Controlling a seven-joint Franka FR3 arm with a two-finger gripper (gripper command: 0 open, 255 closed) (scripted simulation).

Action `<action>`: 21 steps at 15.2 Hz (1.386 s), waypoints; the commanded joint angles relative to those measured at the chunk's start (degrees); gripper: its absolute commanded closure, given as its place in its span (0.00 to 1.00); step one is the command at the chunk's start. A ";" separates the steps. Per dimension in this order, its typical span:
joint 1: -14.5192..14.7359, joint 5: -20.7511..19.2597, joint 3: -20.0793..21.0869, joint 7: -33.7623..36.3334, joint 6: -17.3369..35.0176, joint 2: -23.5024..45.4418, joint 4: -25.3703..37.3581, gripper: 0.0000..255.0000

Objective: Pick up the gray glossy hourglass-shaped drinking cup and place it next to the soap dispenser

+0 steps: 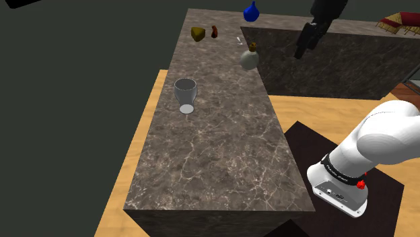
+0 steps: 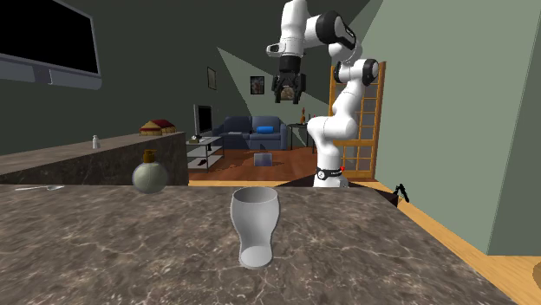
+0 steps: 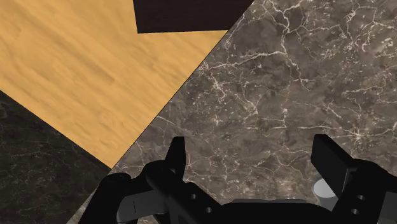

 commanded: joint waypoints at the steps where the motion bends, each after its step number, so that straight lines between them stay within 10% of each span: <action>1: 0.00 0.00 0.00 0.00 0.00 0.00 0.00 0.00; 21: -0.20 -0.40 14.15 24.29 15.60 43.00 21.40 0.00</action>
